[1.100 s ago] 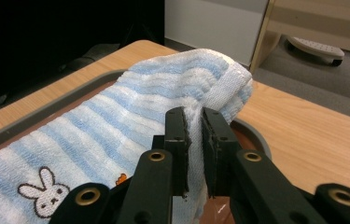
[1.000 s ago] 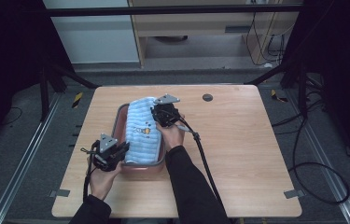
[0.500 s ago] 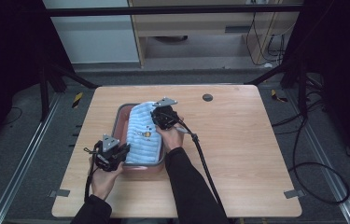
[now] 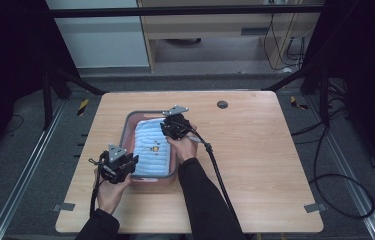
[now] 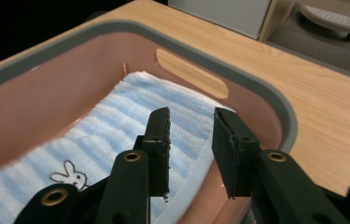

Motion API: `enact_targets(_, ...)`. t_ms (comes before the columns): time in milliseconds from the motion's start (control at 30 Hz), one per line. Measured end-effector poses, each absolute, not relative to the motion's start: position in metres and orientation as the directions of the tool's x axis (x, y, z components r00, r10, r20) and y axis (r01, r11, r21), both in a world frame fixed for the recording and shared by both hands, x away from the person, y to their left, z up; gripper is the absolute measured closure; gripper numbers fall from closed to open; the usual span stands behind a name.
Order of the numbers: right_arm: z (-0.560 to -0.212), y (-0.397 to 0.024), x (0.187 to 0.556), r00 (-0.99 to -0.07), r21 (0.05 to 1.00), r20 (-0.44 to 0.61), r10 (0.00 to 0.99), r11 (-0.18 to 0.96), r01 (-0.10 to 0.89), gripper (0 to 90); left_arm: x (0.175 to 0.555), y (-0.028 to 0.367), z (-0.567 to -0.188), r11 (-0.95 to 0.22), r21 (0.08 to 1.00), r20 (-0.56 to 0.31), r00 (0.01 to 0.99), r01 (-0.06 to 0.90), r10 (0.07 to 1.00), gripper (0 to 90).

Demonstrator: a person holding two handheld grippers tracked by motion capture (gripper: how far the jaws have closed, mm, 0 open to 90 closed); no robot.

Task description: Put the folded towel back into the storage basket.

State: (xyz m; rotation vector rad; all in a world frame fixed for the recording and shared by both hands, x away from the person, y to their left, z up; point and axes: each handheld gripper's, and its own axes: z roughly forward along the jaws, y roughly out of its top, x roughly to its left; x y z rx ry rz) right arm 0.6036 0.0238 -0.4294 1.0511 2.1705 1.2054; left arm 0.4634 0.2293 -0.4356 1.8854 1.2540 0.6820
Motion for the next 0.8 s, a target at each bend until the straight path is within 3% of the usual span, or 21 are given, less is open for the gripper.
enact_targets(233,-0.409,0.011,0.594,-0.613,0.887,-0.007,0.790,0.289,0.361,59.8,0.460,0.234,-0.427,-0.206,0.846,0.003,0.382,0.492,0.924,63.3)
enact_targets(467,-0.396,-0.005,0.582,-0.620,0.906,0.009,0.784,0.257,0.338,47.6,0.457,0.240,-0.422,-0.202,0.866,-0.006,0.415,0.457,0.910,51.9)
enact_targets(500,-0.393,-0.013,0.578,-0.622,0.906,0.012,0.783,0.255,0.339,41.9,0.456,0.242,-0.420,-0.202,0.868,-0.008,0.421,0.453,0.907,50.0)
enact_targets(667,-0.390,-0.036,0.567,-0.615,0.910,0.026,0.788,0.236,0.341,30.8,0.453,0.249,-0.416,-0.205,0.874,-0.012,0.443,0.440,0.897,42.1)
enact_targets(800,-0.393,-0.053,0.559,-0.604,0.903,0.030,0.796,0.237,0.357,27.8,0.453,0.255,-0.414,-0.201,0.878,-0.018,0.449,0.435,0.894,38.1)
